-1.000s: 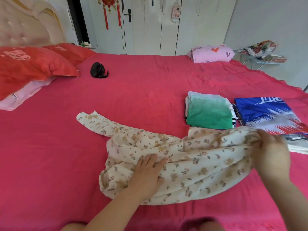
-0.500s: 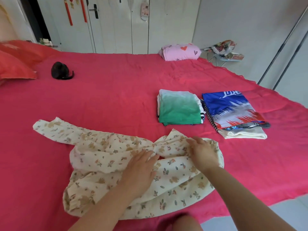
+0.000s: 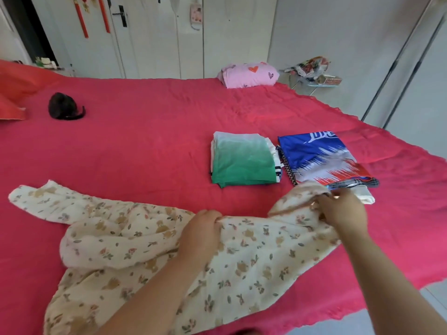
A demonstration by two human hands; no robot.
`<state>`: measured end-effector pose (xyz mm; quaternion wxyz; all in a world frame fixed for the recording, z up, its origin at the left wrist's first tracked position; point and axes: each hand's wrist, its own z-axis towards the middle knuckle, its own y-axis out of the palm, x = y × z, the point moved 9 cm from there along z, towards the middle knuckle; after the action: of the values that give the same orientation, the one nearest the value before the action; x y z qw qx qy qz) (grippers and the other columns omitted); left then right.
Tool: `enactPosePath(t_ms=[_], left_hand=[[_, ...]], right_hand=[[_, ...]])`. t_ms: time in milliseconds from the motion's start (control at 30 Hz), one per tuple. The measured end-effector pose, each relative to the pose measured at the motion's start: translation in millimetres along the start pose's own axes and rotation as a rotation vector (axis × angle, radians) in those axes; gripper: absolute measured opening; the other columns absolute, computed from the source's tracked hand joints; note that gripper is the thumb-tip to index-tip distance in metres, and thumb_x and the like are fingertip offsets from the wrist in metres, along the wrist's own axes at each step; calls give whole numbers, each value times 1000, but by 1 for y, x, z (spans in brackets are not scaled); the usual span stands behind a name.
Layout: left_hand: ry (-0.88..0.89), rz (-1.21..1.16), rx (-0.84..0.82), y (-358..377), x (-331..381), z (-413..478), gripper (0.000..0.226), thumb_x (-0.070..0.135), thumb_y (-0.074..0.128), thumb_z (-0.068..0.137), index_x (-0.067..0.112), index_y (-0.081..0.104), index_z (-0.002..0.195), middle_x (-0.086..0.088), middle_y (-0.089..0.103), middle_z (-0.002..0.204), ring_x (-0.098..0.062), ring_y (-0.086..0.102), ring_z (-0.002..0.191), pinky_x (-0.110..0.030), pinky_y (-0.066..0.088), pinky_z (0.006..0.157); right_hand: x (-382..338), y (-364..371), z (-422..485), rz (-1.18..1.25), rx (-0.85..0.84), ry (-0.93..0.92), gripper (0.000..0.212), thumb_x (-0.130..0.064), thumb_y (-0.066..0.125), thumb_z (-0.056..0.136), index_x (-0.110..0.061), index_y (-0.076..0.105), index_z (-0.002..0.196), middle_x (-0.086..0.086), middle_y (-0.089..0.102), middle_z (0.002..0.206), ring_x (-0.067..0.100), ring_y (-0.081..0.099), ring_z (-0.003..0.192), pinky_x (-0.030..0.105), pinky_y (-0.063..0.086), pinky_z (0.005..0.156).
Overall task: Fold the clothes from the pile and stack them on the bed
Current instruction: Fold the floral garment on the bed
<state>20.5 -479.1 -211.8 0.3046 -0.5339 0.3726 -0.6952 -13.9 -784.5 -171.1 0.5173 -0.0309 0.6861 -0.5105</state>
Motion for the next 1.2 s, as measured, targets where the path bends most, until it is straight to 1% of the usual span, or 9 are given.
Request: enactPosePath(t_ms=[133, 233, 367, 567, 700, 900, 1000, 1100, 1200], left_hand=[[58, 88, -55, -7, -16, -10, 45, 19, 47, 95, 24, 40, 139, 4, 41, 139, -13, 42, 123, -24, 35, 101], [20, 210, 97, -48, -55, -15, 41, 25, 47, 95, 26, 45, 136, 6, 45, 134, -13, 39, 124, -26, 31, 102], [-186, 336, 207, -98, -130, -31, 38, 27, 42, 97, 21, 47, 135, -2, 43, 139, -22, 32, 131, -37, 27, 107], [-428, 72, 420, -144, -222, -76, 38, 7, 41, 95, 13, 53, 130, -10, 54, 125, -28, 45, 118, -38, 36, 96], [-564, -246, 172, -100, -257, -80, 48, 12, 41, 95, 22, 35, 142, -2, 47, 138, -22, 44, 126, -31, 36, 97], [-641, -404, 28, -79, -254, -78, 68, 42, 54, 90, 21, 22, 146, 3, 36, 146, -21, 39, 132, -28, 33, 103], [-609, -548, 35, -101, -248, -80, 63, 56, 45, 88, 27, 34, 143, 2, 39, 146, -18, 44, 128, -34, 37, 105], [-586, -767, 217, -153, -255, -87, 49, 45, 56, 87, 27, 50, 131, 1, 61, 120, -11, 60, 102, -31, 47, 95], [-581, -663, 403, -216, -281, -97, 36, 27, 67, 83, 23, 63, 119, 5, 62, 112, -15, 59, 105, -36, 46, 98]], right_hand=[[-15, 18, -14, -272, -110, -82, 74, -24, 69, 79, -6, 30, 139, 26, 31, 137, 44, 42, 120, 48, 38, 97], [-72, 59, -50, -297, -117, -441, 54, -17, 63, 81, -9, 47, 132, 22, 46, 128, 38, 47, 114, 42, 40, 96], [-122, 159, -117, -282, -483, -706, 39, -23, 53, 91, -19, 53, 129, 7, 56, 126, 21, 50, 116, 27, 38, 94], [-174, 240, -181, -163, -660, -823, 48, -36, 48, 93, -26, 40, 139, 2, 48, 138, 15, 44, 126, 25, 33, 102], [-189, 283, -221, -256, -852, -835, 74, -50, 52, 87, -28, 15, 147, 0, 50, 130, 19, 48, 120, 33, 40, 99], [-189, 303, -223, -452, -661, -886, 17, -26, 43, 93, -17, 57, 95, -2, 51, 82, 19, 55, 84, 28, 43, 69], [-201, 289, -209, -234, -589, -772, 25, -22, 41, 96, -17, 46, 72, -5, 47, 68, 14, 48, 66, 25, 35, 57], [-217, 270, -191, -34, -497, -609, 34, -22, 41, 96, -20, 36, 62, -3, 45, 63, 17, 43, 62, 31, 29, 54], [-241, 256, -194, 130, -428, -560, 34, -22, 41, 96, -13, 38, 62, 2, 45, 61, 18, 39, 60, 31, 26, 51]])
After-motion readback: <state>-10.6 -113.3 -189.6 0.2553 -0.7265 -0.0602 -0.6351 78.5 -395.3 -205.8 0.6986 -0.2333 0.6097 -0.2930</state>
